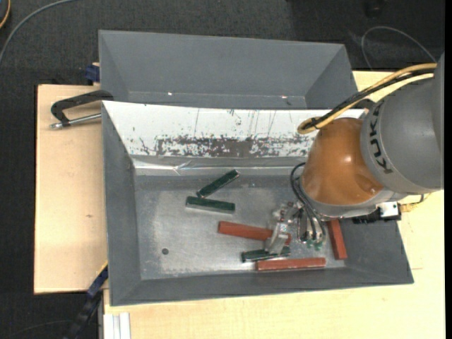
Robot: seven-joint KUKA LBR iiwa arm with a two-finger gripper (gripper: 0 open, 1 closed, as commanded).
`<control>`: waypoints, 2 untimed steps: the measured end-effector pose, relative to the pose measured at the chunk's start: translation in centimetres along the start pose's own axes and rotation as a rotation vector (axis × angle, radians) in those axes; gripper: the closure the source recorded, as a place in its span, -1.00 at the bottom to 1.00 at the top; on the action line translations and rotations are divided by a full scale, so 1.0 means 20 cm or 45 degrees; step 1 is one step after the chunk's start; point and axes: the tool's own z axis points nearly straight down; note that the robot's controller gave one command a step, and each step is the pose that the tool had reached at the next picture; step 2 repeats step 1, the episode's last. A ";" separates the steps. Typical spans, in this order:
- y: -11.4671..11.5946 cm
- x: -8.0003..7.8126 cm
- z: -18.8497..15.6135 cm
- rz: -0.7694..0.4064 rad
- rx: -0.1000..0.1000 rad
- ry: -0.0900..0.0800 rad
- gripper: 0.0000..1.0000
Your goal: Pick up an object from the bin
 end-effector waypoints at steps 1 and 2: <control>0.04 -0.14 -0.86 0.084 -0.003 -0.019 1.00; 0.04 -0.14 -0.86 0.084 -0.003 -0.019 1.00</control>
Offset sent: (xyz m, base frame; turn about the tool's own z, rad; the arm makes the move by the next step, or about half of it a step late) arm 0.0268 0.0005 0.1659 0.0676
